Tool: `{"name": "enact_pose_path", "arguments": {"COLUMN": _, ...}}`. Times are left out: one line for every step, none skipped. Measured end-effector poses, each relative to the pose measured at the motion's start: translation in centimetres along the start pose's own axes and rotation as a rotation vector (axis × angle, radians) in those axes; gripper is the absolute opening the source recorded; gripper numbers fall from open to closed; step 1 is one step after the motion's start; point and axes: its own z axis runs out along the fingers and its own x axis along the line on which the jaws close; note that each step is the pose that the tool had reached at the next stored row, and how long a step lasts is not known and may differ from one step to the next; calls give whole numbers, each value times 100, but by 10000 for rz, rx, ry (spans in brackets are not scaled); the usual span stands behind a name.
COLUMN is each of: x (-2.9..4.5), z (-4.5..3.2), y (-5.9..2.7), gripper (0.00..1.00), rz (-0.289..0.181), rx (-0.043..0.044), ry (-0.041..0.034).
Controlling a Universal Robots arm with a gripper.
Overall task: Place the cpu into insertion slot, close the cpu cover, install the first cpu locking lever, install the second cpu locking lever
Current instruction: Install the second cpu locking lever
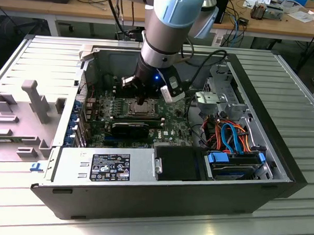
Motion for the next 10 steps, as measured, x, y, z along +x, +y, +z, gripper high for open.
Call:
{"name": "enact_pose_path", "arguments": {"x": 0, "z": -5, "y": 2, "gripper": 11, "rz": 20, "rx": 89, "ry": 15}}
{"name": "enact_pose_path", "arguments": {"x": 0, "z": -5, "y": 3, "gripper": 11, "rz": 71, "rx": 384, "ry": 53}}
{"name": "enact_pose_path", "arguments": {"x": -1, "z": -4, "y": 6, "gripper": 11, "rz": 104, "rx": 575, "ry": 79}}
{"name": "enact_pose_path", "arguments": {"x": -1, "z": -4, "y": 7, "gripper": 11, "rz": 136, "rx": 751, "ry": 103}}
{"name": "enact_pose_path", "arguments": {"x": -1, "z": -4, "y": 8, "gripper": 11, "rz": 193, "rx": 1075, "ry": 147}}
{"name": "enact_pose_path", "arguments": {"x": -1, "z": -4, "y": 8, "gripper": 11, "rz": 224, "rx": 1245, "ry": 170}}
{"name": "enact_pose_path", "arguments": {"x": -2, "z": -4, "y": 9, "gripper": 11, "rz": 258, "rx": 1436, "ry": 195}}
{"name": "enact_pose_path", "arguments": {"x": -1, "z": -4, "y": 8, "gripper": 11, "rz": 293, "rx": 1599, "ry": 216}}
{"name": "enact_pose_path", "arguments": {"x": -1, "z": -4, "y": 8, "gripper": 11, "rz": 294, "rx": 1599, "ry": 217}}
{"name": "enact_pose_path", "arguments": {"x": -1, "z": -4, "y": 8, "gripper": 11, "rz": 296, "rx": 1600, "ry": 217}}
